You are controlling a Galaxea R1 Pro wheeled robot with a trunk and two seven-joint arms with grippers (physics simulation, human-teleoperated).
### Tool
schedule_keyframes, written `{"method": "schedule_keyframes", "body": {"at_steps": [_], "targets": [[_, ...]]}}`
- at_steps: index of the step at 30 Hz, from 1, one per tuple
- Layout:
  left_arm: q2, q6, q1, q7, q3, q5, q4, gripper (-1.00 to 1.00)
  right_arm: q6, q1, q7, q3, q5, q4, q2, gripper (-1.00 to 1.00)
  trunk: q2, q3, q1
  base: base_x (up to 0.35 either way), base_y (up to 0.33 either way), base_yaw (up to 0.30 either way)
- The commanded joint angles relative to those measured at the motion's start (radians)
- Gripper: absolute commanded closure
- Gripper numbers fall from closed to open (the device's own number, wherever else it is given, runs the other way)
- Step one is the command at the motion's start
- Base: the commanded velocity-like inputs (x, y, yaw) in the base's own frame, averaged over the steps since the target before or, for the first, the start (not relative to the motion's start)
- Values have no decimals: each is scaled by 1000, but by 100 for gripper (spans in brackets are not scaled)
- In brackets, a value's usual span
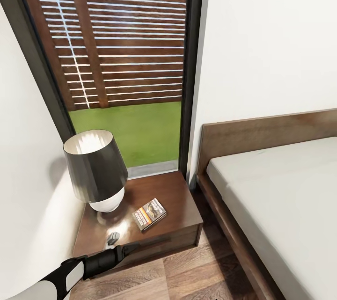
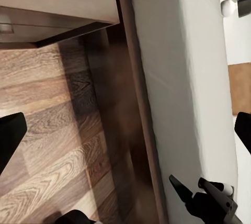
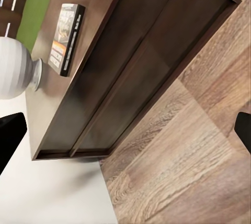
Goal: In the bedroom, move the book from the bed onto either nightstand, and place the two sandals side by side next to the bed.
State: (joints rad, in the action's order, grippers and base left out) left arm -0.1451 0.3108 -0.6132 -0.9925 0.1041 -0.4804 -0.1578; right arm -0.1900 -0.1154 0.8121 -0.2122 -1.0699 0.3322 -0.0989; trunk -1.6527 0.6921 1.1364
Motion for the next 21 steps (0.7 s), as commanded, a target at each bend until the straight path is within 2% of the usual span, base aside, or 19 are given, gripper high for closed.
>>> {"method": "schedule_keyframes", "body": {"at_steps": [1,12,21], "targets": [[-1,8,0,-2,8,-10,0,-100,-7,-1,0,-8,-7,-1,-1,-100,0,1,0,0,0,0],[-3,6,12,-2,8,-7,0,-100,-6,-1,-3,-8,-7,-24,-1,-100,0,1,0,0,0,0],[-5,-50,61,-2,7,52,9,-100,-6,-1,-18,-6,-9,-86,-1,-100,0,1,0,0,0,0]]}}
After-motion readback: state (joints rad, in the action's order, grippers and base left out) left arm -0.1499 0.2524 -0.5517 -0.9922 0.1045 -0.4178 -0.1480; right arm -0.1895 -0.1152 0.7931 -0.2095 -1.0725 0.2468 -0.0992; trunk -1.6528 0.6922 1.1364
